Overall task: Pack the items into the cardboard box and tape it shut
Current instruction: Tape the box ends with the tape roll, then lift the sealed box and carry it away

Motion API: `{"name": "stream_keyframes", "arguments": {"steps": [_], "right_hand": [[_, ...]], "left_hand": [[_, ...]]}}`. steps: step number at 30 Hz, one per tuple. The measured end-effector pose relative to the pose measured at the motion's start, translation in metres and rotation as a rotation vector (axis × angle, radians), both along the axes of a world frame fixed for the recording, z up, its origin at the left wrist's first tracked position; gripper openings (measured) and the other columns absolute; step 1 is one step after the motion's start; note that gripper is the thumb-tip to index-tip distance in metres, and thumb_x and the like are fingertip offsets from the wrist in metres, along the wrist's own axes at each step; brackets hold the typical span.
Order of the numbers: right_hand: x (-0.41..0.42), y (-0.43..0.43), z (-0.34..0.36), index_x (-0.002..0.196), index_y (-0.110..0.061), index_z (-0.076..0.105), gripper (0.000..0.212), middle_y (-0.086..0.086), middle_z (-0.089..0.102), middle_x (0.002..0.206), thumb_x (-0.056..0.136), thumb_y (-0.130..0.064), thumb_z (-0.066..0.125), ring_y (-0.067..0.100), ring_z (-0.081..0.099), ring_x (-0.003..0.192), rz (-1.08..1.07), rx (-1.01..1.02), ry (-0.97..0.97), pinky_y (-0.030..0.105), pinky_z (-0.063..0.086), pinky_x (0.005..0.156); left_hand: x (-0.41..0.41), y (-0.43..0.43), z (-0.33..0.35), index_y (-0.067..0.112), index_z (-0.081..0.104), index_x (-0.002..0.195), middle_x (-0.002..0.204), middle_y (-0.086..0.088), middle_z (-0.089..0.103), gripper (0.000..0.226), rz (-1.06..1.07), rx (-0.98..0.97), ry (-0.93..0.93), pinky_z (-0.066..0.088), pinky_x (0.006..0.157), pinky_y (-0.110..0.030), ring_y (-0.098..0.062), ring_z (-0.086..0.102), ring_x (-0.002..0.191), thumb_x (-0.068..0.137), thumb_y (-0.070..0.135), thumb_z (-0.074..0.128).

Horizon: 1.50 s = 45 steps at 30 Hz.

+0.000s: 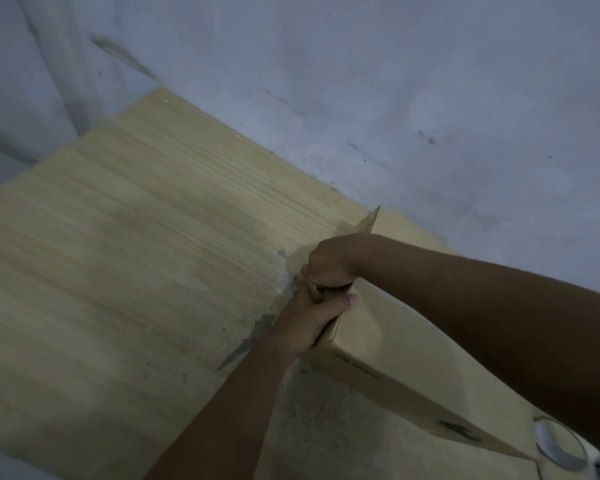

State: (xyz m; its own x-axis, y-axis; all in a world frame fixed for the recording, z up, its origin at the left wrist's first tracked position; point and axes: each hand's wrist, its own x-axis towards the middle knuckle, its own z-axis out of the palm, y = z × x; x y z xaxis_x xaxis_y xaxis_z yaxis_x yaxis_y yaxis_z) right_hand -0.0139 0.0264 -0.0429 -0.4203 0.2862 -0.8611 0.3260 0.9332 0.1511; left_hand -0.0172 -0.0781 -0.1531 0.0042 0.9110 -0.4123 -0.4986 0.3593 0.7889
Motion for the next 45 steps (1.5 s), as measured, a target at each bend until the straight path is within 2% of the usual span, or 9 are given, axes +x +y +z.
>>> {"name": "stream_keyframes", "arguments": {"steps": [7, 11, 13, 16, 19, 24, 30, 37, 45], "right_hand": [[0.066, 0.002, 0.014, 0.067, -0.011, 0.046, 0.041, 0.008, 0.051, 0.056, 0.103, -0.021, 0.029, 0.021, 0.036, 0.049, 0.146, 0.154, 0.722, 0.039, 0.046, 0.074], [0.111, -0.006, 0.010, 0.108, -0.022, 0.060, 0.039, -0.004, 0.061, 0.116, 0.104, -0.031, 0.023, 0.011, 0.044, 0.125, -0.159, -0.060, 0.909, 0.038, 0.012, 0.119], [0.126, -0.016, 0.008, 0.145, -0.019, 0.038, 0.048, -0.006, 0.033, 0.153, 0.103, -0.034, 0.020, 0.006, 0.010, 0.146, -0.273, -0.084, 0.964, 0.027, 0.000, 0.120], [0.149, -0.027, 0.005, 0.152, -0.022, 0.015, 0.049, -0.011, 0.006, 0.160, 0.104, -0.033, 0.019, -0.003, -0.004, 0.145, -0.395, -0.134, 1.003, 0.019, -0.003, 0.118], [0.184, -0.035, 0.006, 0.151, -0.027, 0.019, 0.048, -0.016, 0.011, 0.159, 0.103, -0.033, 0.019, -0.008, 0.003, 0.143, -0.503, -0.104, 1.028, 0.014, 0.001, 0.116], [0.252, -0.048, 0.008, 0.146, -0.034, 0.034, 0.047, -0.022, 0.028, 0.152, 0.102, -0.039, 0.018, -0.012, 0.018, 0.139, -0.648, 0.017, 1.061, 0.019, 0.015, 0.118], [0.324, -0.064, 0.011, 0.144, -0.026, 0.041, 0.050, -0.012, 0.036, 0.151, 0.101, -0.040, 0.018, -0.002, 0.026, 0.139, -0.739, 0.220, 1.094, 0.024, 0.017, 0.117], [0.335, -0.102, -0.028, 0.149, -0.010, 0.027, 0.049, -0.007, 0.010, 0.156, 0.103, -0.026, 0.032, 0.009, 0.003, 0.147, -1.018, 0.446, 1.265, 0.007, -0.003, 0.110], [0.336, -0.071, -0.008, 0.151, -0.017, 0.023, 0.054, 0.004, 0.030, 0.155, 0.102, -0.038, 0.031, 0.024, 0.032, 0.140, -1.570, 0.277, 1.238, 0.031, 0.025, 0.113]], "left_hand": [[-0.002, 0.001, 0.014, 0.031, 0.005, 0.155, 0.153, 0.003, 0.036, 0.142, -0.042, -0.065, 0.069, 0.041, 0.105, -0.043, -0.020, 0.046, 0.132, 0.041, 0.071, 0.079], [-0.002, -0.001, 0.026, 0.039, 0.053, 0.132, 0.131, 0.014, 0.060, 0.058, -0.039, 0.127, 0.197, 0.048, 0.095, -0.028, -0.009, 0.056, 0.122, 0.077, 0.050, 0.066], [-0.003, -0.002, 0.037, 0.034, 0.054, 0.135, 0.132, 0.012, 0.060, 0.047, -0.033, 0.194, 0.259, 0.048, 0.098, -0.031, -0.009, 0.056, 0.123, 0.087, 0.035, 0.057], [-0.006, -0.002, 0.050, 0.032, 0.045, 0.143, 0.140, 0.013, 0.054, 0.056, -0.091, 0.224, 0.299, 0.047, 0.101, -0.032, -0.006, 0.054, 0.125, 0.089, 0.031, 0.057], [-0.003, -0.002, 0.072, 0.030, 0.031, 0.150, 0.148, 0.007, 0.045, 0.058, -0.136, 0.187, 0.571, 0.044, 0.094, -0.020, -0.007, 0.052, 0.122, 0.096, 0.021, 0.051], [0.030, 0.017, 0.096, 0.002, -0.003, 0.153, 0.161, -0.016, -0.013, 0.063, -0.342, -0.047, 1.363, 0.018, 0.116, -0.045, -0.035, -0.004, 0.149, 0.100, 0.011, 0.031], [0.081, -0.003, 0.086, 0.003, 0.001, 0.154, 0.162, -0.012, -0.008, 0.070, -0.394, 0.135, 1.863, -0.008, 0.118, -0.050, -0.030, -0.011, 0.149, 0.100, 0.044, 0.018], [0.088, -0.014, 0.083, 0.009, 0.013, 0.154, 0.163, -0.009, 0.008, 0.098, -0.633, 0.478, 1.830, 0.005, 0.120, -0.033, -0.019, 0.005, 0.150, 0.081, 0.073, -0.001], [0.036, 0.012, 0.092, 0.022, 0.004, 0.156, 0.161, 0.006, -0.007, 0.099, -0.781, 0.683, 1.838, -0.004, 0.117, -0.028, -0.012, -0.009, 0.149, 0.076, 0.076, -0.018]]}}
